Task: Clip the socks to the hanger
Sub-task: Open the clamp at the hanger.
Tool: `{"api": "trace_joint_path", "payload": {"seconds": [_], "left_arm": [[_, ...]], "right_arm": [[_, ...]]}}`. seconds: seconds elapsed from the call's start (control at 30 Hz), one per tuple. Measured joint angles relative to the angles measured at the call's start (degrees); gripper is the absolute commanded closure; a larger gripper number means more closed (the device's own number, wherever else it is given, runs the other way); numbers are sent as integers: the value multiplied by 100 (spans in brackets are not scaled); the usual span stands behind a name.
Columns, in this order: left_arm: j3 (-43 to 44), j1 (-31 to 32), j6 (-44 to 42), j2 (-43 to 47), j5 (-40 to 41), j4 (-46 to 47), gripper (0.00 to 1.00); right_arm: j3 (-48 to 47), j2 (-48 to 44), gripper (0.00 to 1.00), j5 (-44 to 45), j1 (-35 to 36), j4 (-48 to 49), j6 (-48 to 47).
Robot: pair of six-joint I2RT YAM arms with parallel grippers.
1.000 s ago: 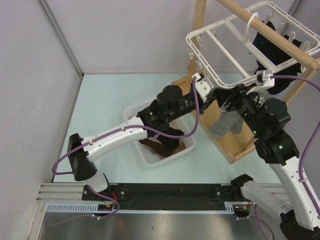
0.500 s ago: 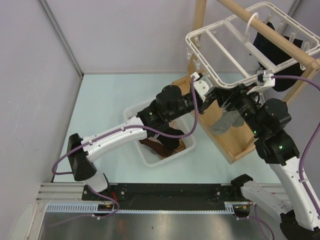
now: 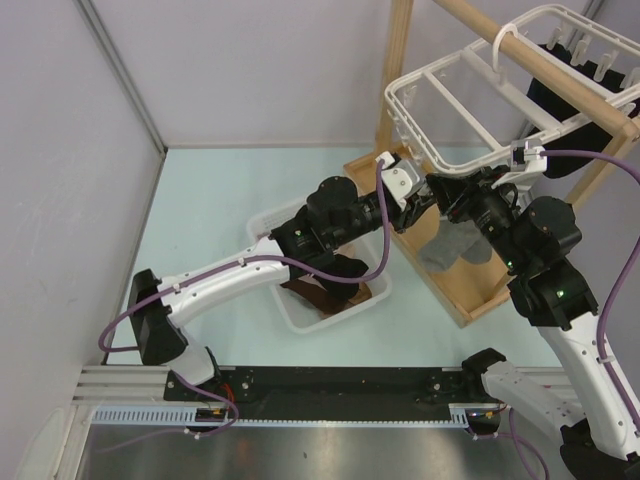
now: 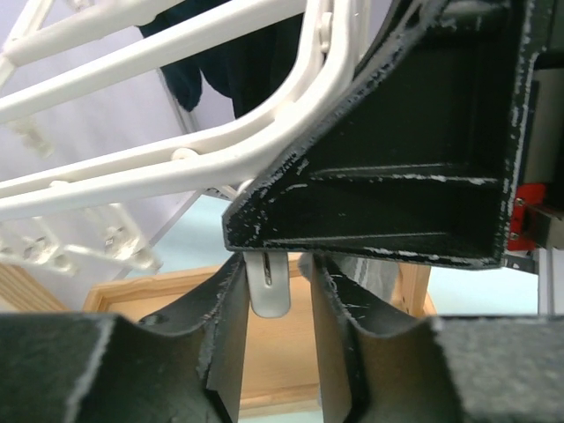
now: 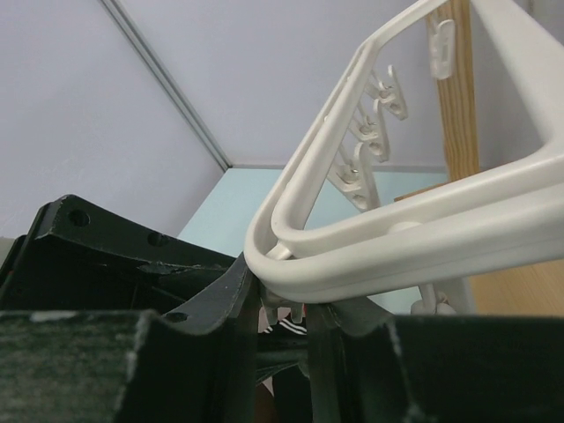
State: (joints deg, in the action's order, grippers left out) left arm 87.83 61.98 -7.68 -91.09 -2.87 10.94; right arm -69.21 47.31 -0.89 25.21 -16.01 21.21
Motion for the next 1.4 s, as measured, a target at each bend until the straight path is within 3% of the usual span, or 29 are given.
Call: {"api": "trace_joint_path", "payload": {"seconds": [0.47,0.53,0.57,0.7,0.83,1.0,1.13,1.4], "left_arm": [[-297,31,-26,68,22,363,57],[-417,17,17,103,-15,470,48],[-525,4,39,151,-55,522,39],[-1150,-28,136,479,-179,525,24],[-1829,-35,201,970,-133,422,17],[-2806,-59,485,1989,391,83,11],[-3036,-225,1003,2507,1298,-535,11],[-2889,-1193,3112,1987,2702,-2594,19]], "right_arm": [[0,0,84,0,9,26,-2],[0,0,84,0,9,24,-2],[0,0,85,2,9,33,-4],[0,0,85,39,9,52,-7],[0,-2,86,57,7,55,-20],[0,0,87,70,7,48,-37],[0,0,87,98,0,42,-66],[-2,0,87,208,-22,-24,-181]]}}
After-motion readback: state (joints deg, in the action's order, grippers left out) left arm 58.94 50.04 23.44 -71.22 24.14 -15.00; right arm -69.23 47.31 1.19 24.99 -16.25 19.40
